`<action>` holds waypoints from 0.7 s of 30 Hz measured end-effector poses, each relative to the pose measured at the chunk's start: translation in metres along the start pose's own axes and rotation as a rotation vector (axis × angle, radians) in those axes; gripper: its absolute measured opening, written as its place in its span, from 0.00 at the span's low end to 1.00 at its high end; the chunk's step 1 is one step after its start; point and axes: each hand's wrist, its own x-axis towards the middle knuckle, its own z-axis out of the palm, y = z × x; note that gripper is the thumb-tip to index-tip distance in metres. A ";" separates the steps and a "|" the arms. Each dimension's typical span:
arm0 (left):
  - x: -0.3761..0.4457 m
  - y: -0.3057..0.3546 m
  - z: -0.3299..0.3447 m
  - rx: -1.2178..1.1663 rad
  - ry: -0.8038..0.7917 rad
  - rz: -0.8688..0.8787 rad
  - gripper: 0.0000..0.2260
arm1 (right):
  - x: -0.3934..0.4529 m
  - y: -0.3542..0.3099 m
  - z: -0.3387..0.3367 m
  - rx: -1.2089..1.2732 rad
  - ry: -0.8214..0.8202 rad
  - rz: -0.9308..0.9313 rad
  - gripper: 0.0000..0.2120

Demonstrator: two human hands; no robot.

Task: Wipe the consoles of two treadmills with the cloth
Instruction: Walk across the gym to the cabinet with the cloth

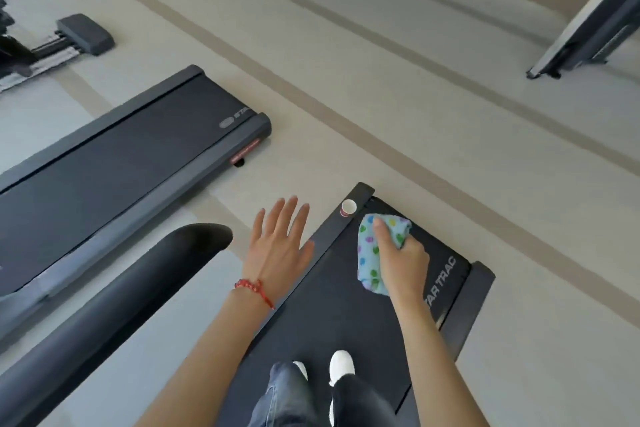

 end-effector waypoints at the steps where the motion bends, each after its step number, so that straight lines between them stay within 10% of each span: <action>1: 0.010 0.008 0.004 -0.007 -0.010 0.029 0.25 | 0.008 0.003 -0.007 0.003 0.029 0.019 0.17; 21: 0.246 0.179 0.069 -0.103 -0.049 0.246 0.23 | 0.240 0.016 -0.149 0.029 0.243 0.163 0.19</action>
